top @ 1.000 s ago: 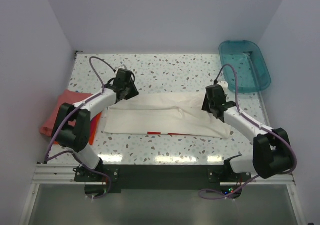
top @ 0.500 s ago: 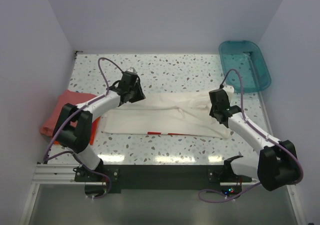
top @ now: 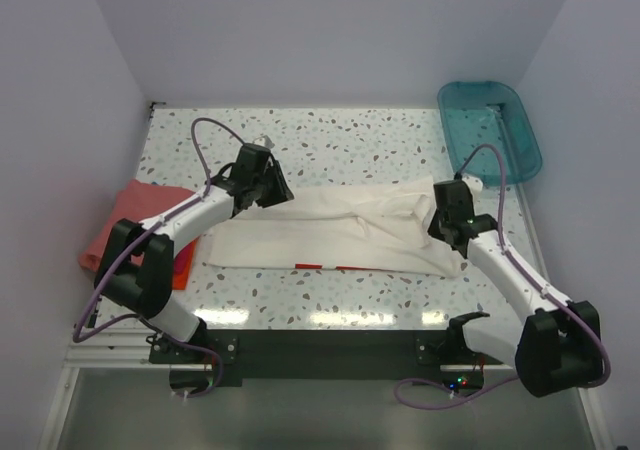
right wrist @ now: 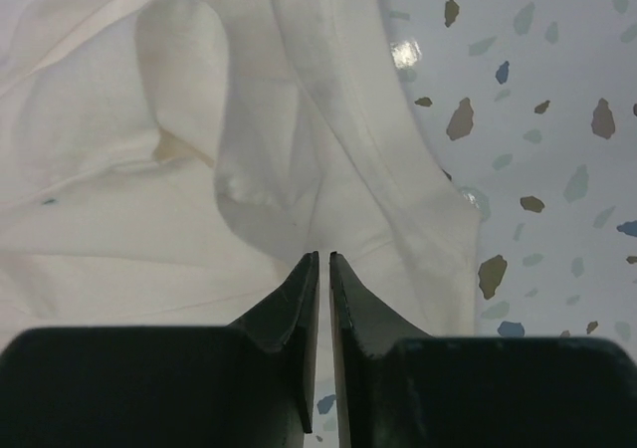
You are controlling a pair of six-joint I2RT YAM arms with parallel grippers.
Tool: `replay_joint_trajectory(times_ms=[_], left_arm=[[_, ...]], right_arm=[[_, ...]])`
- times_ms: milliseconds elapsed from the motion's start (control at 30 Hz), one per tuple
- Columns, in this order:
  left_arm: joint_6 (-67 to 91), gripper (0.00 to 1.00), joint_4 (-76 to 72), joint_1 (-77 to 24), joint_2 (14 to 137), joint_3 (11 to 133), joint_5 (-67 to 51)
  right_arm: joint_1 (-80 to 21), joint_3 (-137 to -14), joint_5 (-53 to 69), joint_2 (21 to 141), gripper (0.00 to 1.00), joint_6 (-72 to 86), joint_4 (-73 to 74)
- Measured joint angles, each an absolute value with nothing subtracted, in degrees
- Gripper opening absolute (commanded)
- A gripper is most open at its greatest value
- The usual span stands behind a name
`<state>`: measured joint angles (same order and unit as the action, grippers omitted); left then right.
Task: Fold and stack the t-shirts
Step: Fold the tshirt
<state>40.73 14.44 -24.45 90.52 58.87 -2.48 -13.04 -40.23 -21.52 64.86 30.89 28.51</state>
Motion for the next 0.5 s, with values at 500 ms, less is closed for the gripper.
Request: replay_joint_trajectory(times_ms=[500], left_arm=[[39.29, 0.35, 15.49, -24.45, 87.50, 58.87, -3.51]], right_arm=[[-19.11, -49.10, -20.03, 83.35, 0.08, 31.48, 23.49]])
